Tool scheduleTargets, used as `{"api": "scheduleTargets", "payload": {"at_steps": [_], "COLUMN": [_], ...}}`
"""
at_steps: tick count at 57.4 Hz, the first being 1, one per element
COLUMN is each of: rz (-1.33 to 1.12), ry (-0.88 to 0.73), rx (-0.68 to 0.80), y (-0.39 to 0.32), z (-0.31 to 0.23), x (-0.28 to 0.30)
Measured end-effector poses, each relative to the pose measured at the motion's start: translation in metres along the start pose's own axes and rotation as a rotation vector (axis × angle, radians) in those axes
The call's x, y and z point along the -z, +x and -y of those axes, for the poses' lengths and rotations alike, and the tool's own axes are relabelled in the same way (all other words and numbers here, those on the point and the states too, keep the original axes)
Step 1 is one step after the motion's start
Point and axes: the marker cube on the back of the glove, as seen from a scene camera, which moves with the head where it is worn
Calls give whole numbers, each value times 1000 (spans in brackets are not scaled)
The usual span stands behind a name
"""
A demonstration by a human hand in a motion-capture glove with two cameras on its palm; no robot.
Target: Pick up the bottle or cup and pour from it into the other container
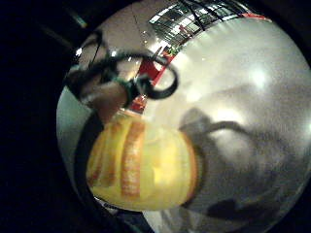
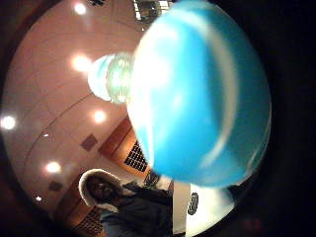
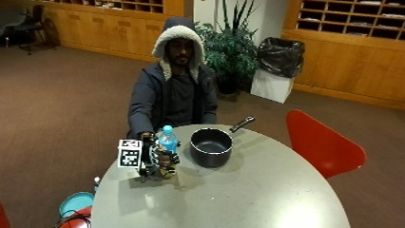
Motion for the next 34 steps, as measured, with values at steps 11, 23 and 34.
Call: {"api": "scheduleTargets", "payload": {"at_steps": [11,23,34], "rz": [30,21,-112], "ry": [23,19,20], "rx": [-1,111,277], "y": [-4,-38,-107], "z": [2,-10,-5], "x": [-1,8,12]}}
